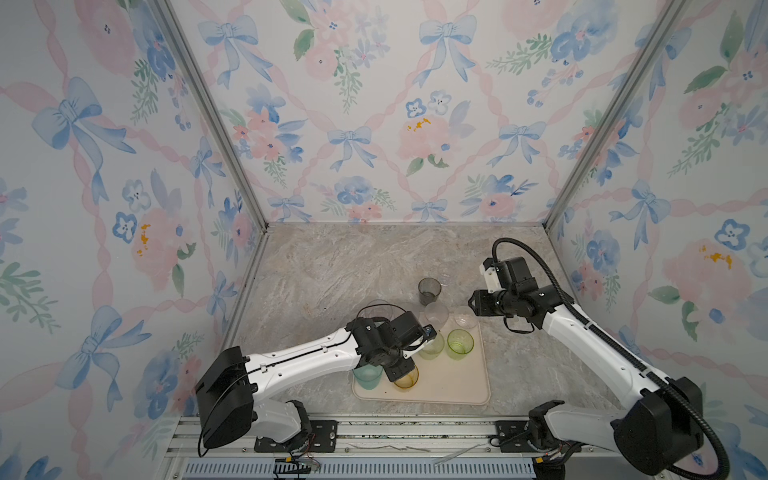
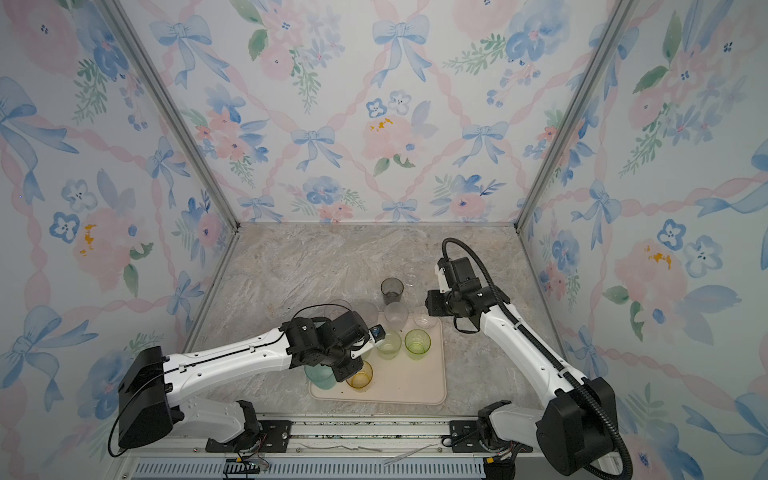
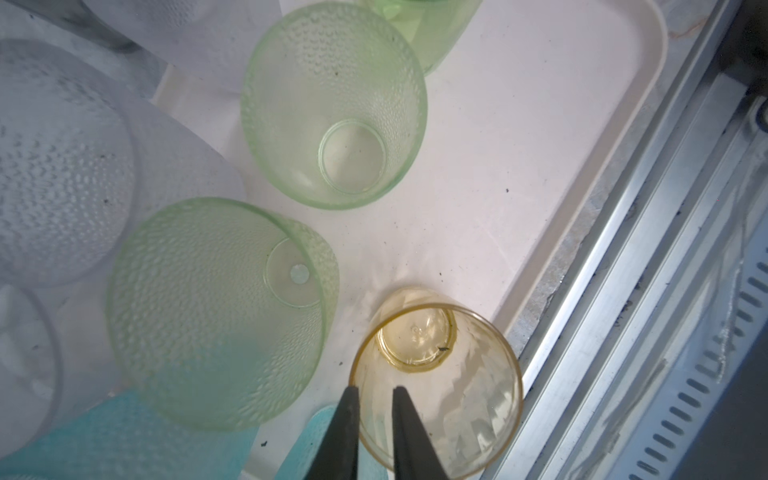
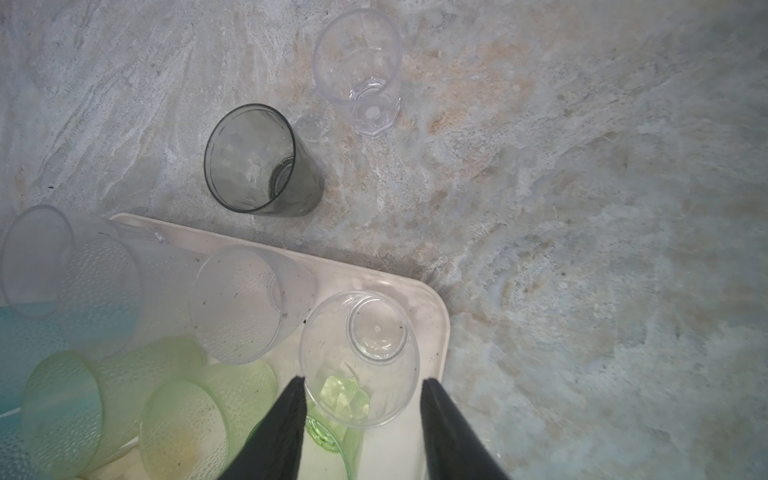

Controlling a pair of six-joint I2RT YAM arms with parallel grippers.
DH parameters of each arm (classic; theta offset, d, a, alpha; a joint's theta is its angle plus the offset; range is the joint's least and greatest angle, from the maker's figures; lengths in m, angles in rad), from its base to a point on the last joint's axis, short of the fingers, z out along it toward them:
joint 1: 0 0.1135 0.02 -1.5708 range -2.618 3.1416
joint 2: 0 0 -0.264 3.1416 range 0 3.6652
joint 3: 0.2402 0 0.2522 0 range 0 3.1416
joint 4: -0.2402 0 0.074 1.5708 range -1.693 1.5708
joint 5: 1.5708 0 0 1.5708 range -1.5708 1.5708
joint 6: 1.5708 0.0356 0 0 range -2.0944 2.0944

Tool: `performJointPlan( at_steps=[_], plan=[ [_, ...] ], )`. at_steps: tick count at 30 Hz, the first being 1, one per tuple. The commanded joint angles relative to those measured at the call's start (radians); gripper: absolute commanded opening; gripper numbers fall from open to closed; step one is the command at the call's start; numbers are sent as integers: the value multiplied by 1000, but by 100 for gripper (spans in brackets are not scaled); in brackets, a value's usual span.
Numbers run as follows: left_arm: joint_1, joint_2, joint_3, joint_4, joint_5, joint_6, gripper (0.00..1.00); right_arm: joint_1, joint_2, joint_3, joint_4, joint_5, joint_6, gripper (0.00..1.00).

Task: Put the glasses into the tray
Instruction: 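Open and raise the left gripper while the right moves toward the dark grey cup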

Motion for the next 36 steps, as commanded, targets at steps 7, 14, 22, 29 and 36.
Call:
performJointPlan(
  at_steps=[7,14,22,29,36],
  plan=[
    [83,-61,89,31,24,44,19,33,36,61,-10,8,1,48],
    [244,-52,135,139,29,-12,19,48,64,99,-14,16,-11,48],
    [441,-13,174,275,77,-98,21,66,158,192,-22,20,-25,47],
    [562,40,171,413,144,-161,23,82,297,296,-31,23,-41,43],
    [584,85,157,475,138,-200,23,94,427,379,-42,17,-52,38]
  ],
)
